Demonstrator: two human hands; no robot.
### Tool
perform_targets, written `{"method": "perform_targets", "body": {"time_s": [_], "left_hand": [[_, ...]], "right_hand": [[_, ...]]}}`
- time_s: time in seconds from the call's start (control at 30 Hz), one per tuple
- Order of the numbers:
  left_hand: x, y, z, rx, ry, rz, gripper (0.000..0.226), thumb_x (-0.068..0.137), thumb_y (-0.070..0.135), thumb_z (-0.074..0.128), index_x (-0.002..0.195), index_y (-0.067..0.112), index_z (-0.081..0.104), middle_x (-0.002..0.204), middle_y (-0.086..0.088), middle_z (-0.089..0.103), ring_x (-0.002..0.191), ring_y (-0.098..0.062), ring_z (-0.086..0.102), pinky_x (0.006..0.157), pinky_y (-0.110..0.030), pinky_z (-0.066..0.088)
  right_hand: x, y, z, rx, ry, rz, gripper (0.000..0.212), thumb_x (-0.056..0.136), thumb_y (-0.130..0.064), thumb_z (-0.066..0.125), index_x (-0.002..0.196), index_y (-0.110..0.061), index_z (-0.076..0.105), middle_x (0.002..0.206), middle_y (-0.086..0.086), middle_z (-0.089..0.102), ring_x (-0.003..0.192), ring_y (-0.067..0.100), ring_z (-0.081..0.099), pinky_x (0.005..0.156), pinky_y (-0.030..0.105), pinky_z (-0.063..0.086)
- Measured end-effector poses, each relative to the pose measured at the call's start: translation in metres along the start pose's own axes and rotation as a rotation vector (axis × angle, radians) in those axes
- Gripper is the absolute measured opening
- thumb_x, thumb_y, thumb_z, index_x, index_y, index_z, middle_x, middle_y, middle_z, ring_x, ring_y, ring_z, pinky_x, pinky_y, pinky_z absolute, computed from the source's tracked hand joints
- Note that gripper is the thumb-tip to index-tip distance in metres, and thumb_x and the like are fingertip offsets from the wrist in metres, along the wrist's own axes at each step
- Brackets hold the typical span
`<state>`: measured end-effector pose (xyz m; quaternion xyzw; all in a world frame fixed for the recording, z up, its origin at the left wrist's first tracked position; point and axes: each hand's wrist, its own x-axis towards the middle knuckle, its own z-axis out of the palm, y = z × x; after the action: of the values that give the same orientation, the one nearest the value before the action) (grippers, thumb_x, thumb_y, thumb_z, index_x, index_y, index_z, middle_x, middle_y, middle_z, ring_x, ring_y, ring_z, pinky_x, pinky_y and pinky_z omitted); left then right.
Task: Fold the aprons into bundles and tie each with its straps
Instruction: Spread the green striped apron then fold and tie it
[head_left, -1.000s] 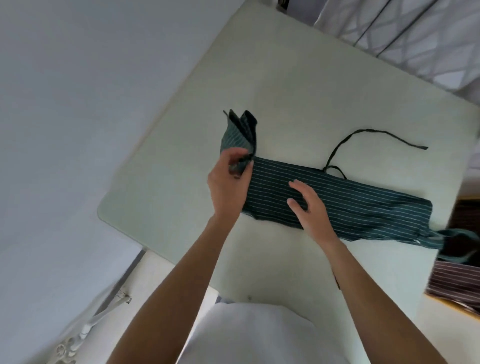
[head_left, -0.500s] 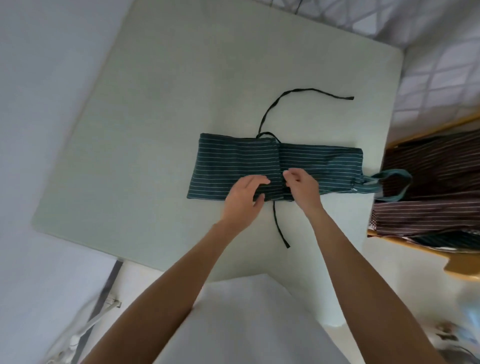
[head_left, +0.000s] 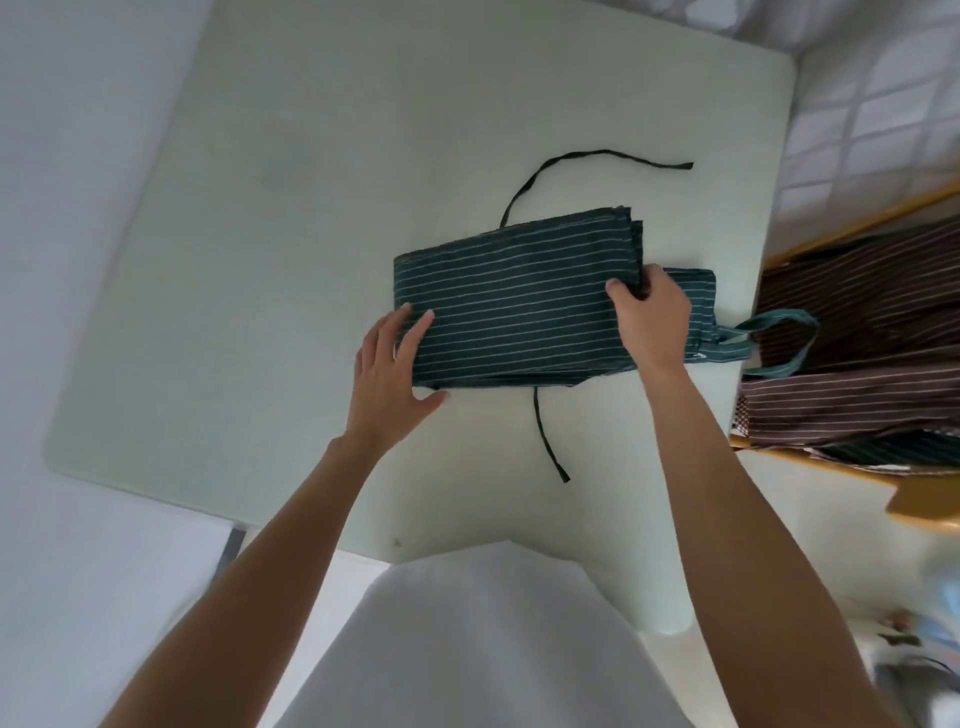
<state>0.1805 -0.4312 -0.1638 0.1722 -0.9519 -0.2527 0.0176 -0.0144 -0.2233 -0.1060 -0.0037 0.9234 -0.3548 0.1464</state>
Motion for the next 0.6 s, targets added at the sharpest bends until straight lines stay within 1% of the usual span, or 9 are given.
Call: {"method": "perform_targets", "body": {"time_s": [0.07,0.1,0.13,0.2,0.27,0.33,0.43,0.53,0.6], "left_hand": [[0.005,0.013,0.008,0.029,-0.019,0.083,0.09,0.071,0.035,0.077,0.144,0.025,0.025,0.151,-0.008,0.025,0.137,-0.03,0.024,0.109,-0.048,0.028],[0.01,0.02,0.014,0.024,-0.033,0.096,0.088,0.073,0.035,0.076,0.144,0.026,0.025,0.15,-0.008,0.026,0.136,-0.029,0.025,0.108,-0.046,0.03],[0.013,0.025,0.019,0.009,-0.046,0.093,0.085,0.074,0.033,0.075,0.143,0.026,0.026,0.15,-0.008,0.026,0.135,-0.029,0.028,0.106,-0.045,0.033],[0.018,0.031,0.028,-0.008,-0.079,0.087,0.08,0.077,0.03,0.074,0.143,0.023,0.03,0.149,-0.009,0.029,0.132,-0.028,0.032,0.103,-0.044,0.039],[0.02,0.035,0.035,0.001,-0.091,0.097,0.074,0.076,0.028,0.075,0.14,0.021,0.037,0.147,-0.009,0.032,0.129,-0.028,0.034,0.098,-0.043,0.044],[0.022,0.037,0.038,0.009,-0.084,0.077,0.071,0.074,0.025,0.076,0.137,0.019,0.042,0.145,-0.009,0.035,0.128,-0.028,0.034,0.094,-0.041,0.046],[0.021,0.038,0.036,0.03,-0.051,0.095,0.064,0.073,0.017,0.075,0.131,0.016,0.05,0.142,-0.009,0.041,0.127,-0.026,0.034,0.087,-0.038,0.048],[0.019,0.03,0.035,0.077,0.004,0.235,0.047,0.077,0.007,0.061,0.123,0.013,0.058,0.135,-0.008,0.051,0.127,-0.024,0.04,0.095,-0.039,0.046],[0.019,0.025,0.034,0.119,-0.001,0.289,0.046,0.079,0.003,0.054,0.122,0.014,0.06,0.132,-0.005,0.055,0.125,-0.023,0.045,0.098,-0.039,0.045]], "right_hand": [[0.009,0.025,-0.034,-0.107,0.122,0.05,0.027,0.091,-0.024,0.054,0.109,-0.003,0.058,0.102,0.01,0.064,0.092,0.027,0.058,0.073,0.026,0.039],[0.016,0.041,-0.047,-0.151,0.164,0.097,0.029,0.091,-0.023,0.054,0.113,-0.004,0.057,0.106,0.014,0.064,0.097,0.031,0.058,0.077,0.032,0.042],[0.023,0.055,-0.053,-0.188,0.175,0.146,0.031,0.09,-0.023,0.055,0.116,-0.004,0.055,0.109,0.017,0.063,0.101,0.035,0.058,0.08,0.037,0.045],[0.034,0.075,-0.053,-0.242,0.118,0.231,0.035,0.09,-0.022,0.056,0.121,-0.005,0.053,0.113,0.018,0.063,0.103,0.038,0.058,0.082,0.041,0.046],[0.039,0.087,-0.048,-0.248,0.072,0.27,0.039,0.091,-0.025,0.055,0.125,-0.007,0.051,0.115,0.017,0.063,0.103,0.037,0.058,0.083,0.04,0.047],[0.041,0.095,-0.045,-0.23,0.088,0.277,0.041,0.094,-0.034,0.05,0.125,-0.008,0.051,0.114,0.017,0.063,0.103,0.037,0.058,0.082,0.037,0.046],[0.043,0.101,-0.043,-0.253,0.13,0.241,0.036,0.098,-0.034,0.045,0.119,-0.006,0.055,0.111,0.017,0.064,0.101,0.035,0.059,0.073,0.032,0.04],[0.044,0.106,-0.046,-0.295,0.154,0.181,0.03,0.098,-0.028,0.047,0.114,-0.005,0.057,0.111,0.017,0.062,0.099,0.034,0.059,0.07,0.03,0.038],[0.045,0.109,-0.049,-0.327,0.151,0.147,0.028,0.097,-0.024,0.048,0.114,-0.004,0.057,0.111,0.017,0.062,0.099,0.034,0.059,0.07,0.029,0.037]]}}
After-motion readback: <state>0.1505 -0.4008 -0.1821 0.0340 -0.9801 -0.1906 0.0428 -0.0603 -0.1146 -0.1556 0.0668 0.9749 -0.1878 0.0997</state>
